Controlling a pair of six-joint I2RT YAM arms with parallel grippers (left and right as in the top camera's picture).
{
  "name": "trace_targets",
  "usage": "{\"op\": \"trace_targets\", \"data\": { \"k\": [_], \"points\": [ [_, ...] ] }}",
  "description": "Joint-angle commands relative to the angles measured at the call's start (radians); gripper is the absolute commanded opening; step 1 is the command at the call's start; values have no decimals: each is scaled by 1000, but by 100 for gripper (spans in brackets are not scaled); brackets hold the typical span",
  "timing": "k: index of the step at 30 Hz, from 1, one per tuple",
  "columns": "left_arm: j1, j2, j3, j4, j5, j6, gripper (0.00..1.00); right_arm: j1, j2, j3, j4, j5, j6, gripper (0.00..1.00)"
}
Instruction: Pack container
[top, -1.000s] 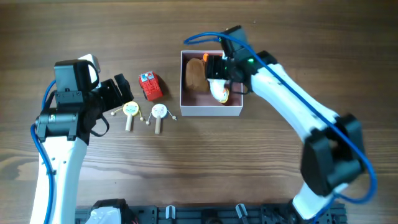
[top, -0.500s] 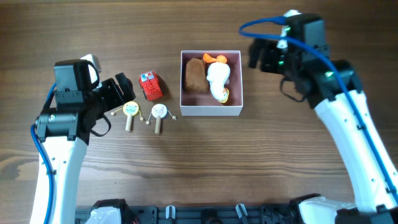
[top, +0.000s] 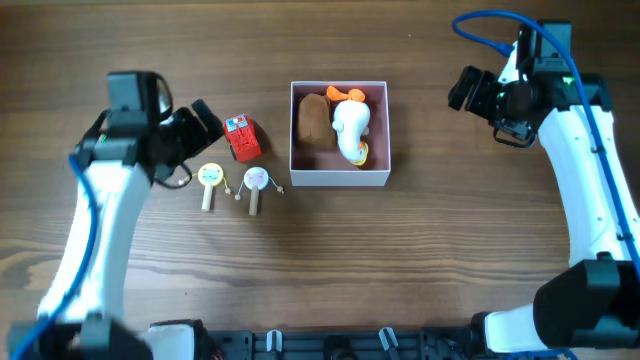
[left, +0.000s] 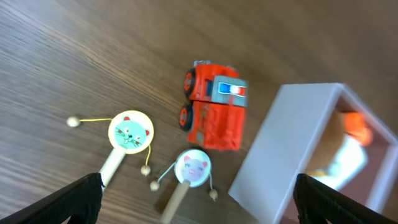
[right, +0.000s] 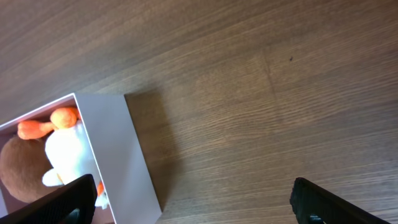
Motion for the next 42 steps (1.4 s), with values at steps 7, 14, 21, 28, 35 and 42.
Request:
{"op": "trace_targets", "data": {
  "k": [7,14,21,28,35,42],
  "points": [
    [-163,306,238,-66,-166,-26,99,0,12,-2,-15,-27,-2,100],
    [-212,362,238,2,-235,42,100,0,13,-2,-27,-27,0,100],
    [-210,447,238,0,-239,53,89,0,12,-2,-38,-27,-1,100],
    [-212,511,238,-3,-231,80,86,0,13,-2,-45,-28,-1,99],
    [-212,527,238,0,-220,106,63,0,13,-2,-48,-28,-1,99],
    [-212,526,238,10,-220,133,49,0,12,-2,-60,-28,-1,98]
  ]
}}
